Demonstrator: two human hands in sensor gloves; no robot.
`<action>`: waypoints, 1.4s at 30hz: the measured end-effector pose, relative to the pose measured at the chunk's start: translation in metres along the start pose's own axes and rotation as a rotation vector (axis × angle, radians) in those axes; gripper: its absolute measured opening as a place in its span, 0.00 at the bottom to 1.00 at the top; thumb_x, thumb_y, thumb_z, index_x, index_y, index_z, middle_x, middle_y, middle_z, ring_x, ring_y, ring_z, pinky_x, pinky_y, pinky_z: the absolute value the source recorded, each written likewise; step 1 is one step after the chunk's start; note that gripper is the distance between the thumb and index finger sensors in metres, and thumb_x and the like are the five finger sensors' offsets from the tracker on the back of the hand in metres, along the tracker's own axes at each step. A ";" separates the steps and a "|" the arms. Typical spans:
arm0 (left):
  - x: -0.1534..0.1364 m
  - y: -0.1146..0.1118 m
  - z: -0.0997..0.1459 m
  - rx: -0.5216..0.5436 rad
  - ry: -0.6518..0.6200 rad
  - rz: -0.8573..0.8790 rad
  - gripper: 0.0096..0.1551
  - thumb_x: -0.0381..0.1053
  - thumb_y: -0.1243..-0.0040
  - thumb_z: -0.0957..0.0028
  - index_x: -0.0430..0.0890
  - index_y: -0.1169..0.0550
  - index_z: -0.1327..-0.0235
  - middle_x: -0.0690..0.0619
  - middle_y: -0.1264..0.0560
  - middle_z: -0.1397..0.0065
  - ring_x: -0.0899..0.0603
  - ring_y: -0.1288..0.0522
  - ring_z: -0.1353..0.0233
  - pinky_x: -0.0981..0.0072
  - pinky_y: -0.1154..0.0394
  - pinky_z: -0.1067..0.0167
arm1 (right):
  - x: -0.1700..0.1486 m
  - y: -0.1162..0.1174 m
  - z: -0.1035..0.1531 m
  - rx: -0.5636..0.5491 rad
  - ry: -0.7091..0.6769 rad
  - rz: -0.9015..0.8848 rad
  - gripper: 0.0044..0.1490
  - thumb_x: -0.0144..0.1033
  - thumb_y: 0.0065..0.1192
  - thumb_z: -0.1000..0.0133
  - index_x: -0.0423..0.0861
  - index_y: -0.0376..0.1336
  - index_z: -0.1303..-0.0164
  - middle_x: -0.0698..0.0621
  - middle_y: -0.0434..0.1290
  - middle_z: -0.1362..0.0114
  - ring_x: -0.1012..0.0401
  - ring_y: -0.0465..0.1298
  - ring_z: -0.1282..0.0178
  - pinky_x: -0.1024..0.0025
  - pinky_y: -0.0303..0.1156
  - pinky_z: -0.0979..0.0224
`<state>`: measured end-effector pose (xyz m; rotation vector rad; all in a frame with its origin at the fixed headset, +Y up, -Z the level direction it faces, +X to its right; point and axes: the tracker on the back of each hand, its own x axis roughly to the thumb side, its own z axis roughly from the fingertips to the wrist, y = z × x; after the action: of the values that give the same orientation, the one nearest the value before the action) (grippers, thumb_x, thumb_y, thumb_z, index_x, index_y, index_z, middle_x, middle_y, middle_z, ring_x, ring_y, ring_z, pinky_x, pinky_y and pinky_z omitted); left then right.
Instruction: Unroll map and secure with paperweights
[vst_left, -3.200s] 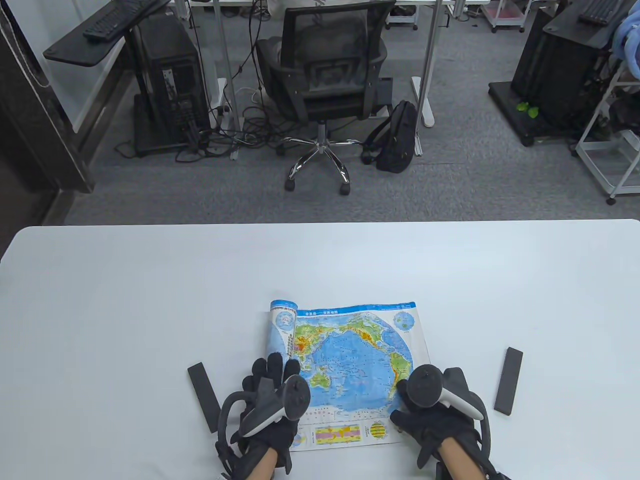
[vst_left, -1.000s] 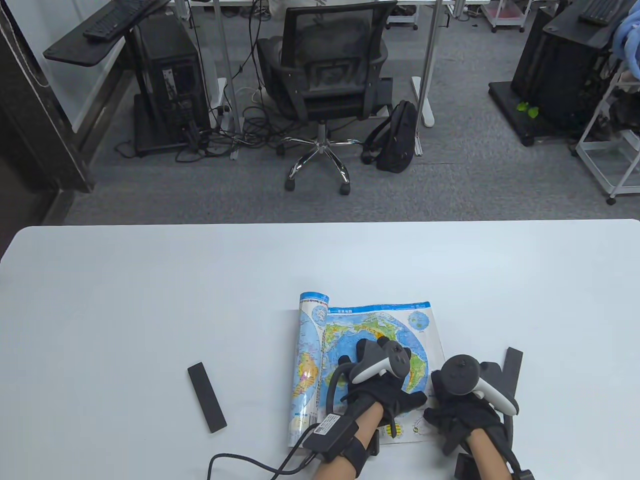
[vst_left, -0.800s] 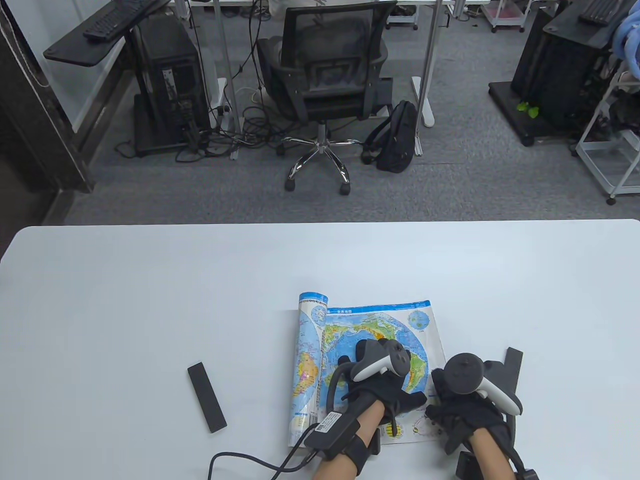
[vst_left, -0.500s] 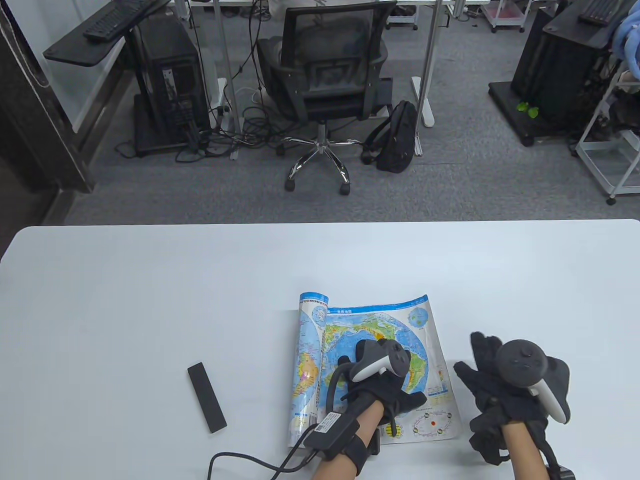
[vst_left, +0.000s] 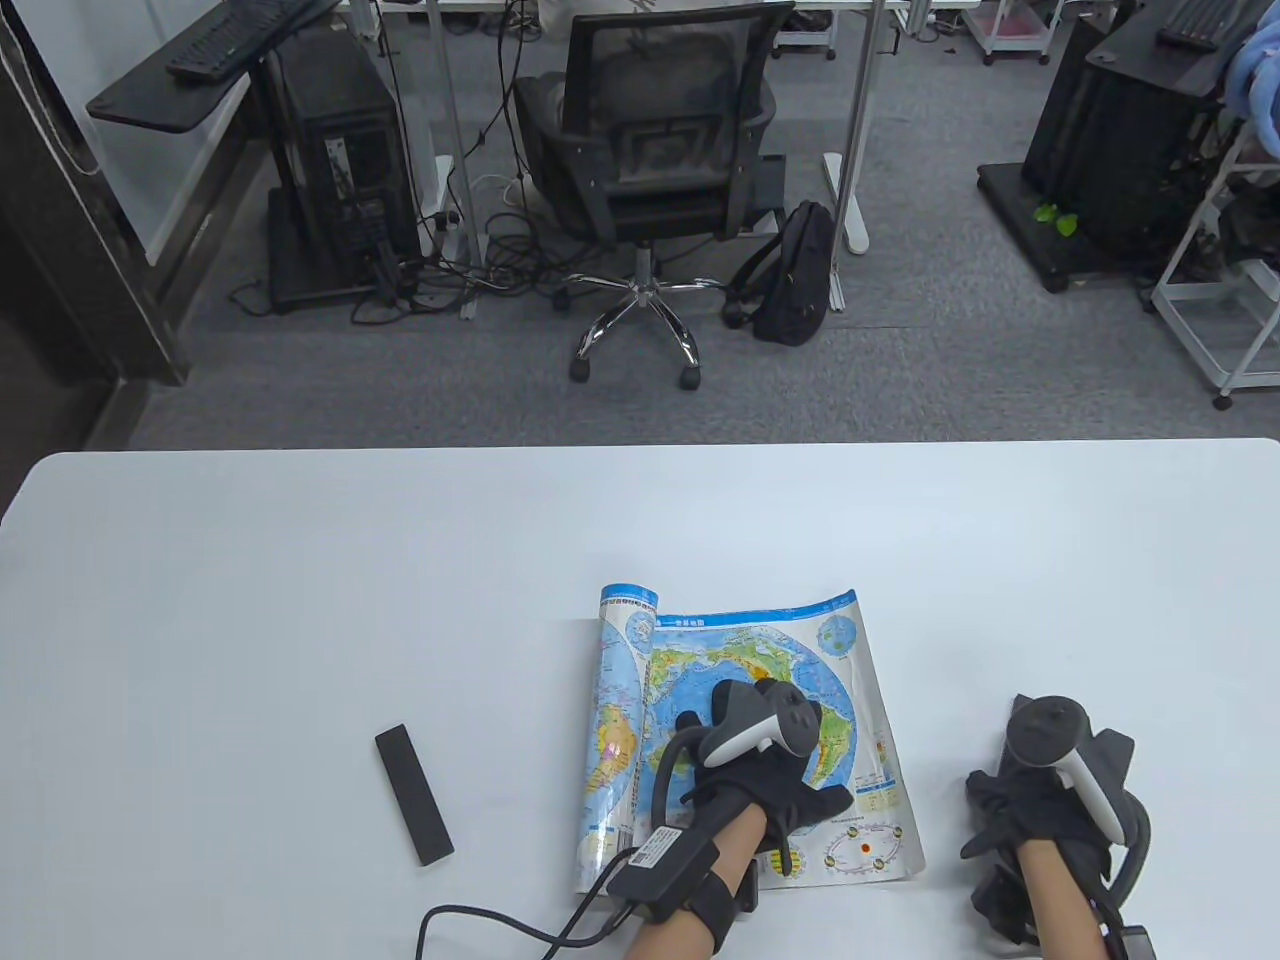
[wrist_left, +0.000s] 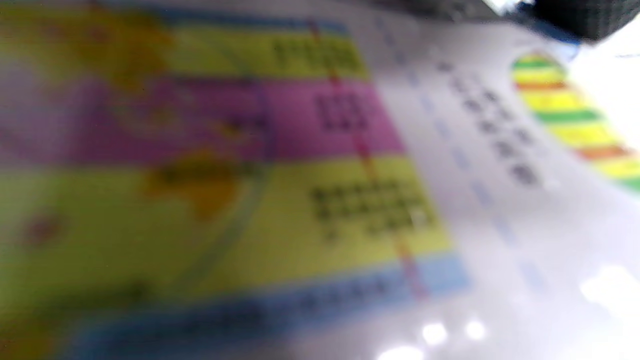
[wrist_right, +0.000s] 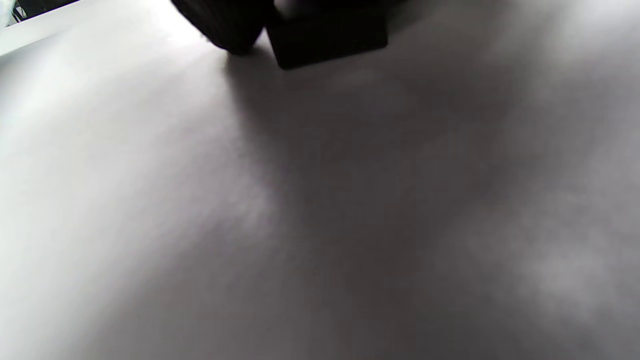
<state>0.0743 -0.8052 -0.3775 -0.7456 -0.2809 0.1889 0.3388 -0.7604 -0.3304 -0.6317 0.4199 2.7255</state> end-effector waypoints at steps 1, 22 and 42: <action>0.000 0.000 0.000 0.001 0.000 0.000 0.52 0.85 0.64 0.53 0.73 0.75 0.34 0.57 0.88 0.28 0.37 0.88 0.30 0.27 0.78 0.45 | 0.003 -0.001 0.002 -0.019 0.003 0.032 0.40 0.29 0.60 0.41 0.36 0.46 0.23 0.29 0.45 0.19 0.33 0.49 0.25 0.34 0.47 0.28; 0.002 -0.001 0.001 -0.007 0.002 0.002 0.52 0.85 0.64 0.53 0.73 0.75 0.34 0.57 0.88 0.28 0.36 0.88 0.30 0.27 0.78 0.45 | 0.061 -0.026 0.046 -0.136 -0.537 -0.279 0.34 0.25 0.66 0.46 0.38 0.59 0.29 0.27 0.59 0.25 0.35 0.67 0.41 0.50 0.73 0.48; 0.012 -0.006 0.011 -0.006 -0.049 0.007 0.49 0.80 0.60 0.48 0.70 0.72 0.31 0.55 0.85 0.26 0.35 0.84 0.29 0.27 0.75 0.43 | 0.109 0.033 0.020 -0.059 -0.337 0.243 0.33 0.25 0.61 0.43 0.41 0.55 0.28 0.30 0.54 0.21 0.36 0.64 0.39 0.51 0.72 0.42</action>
<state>0.0825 -0.7992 -0.3630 -0.7489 -0.3252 0.2136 0.2262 -0.7578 -0.3569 -0.1322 0.3530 3.0075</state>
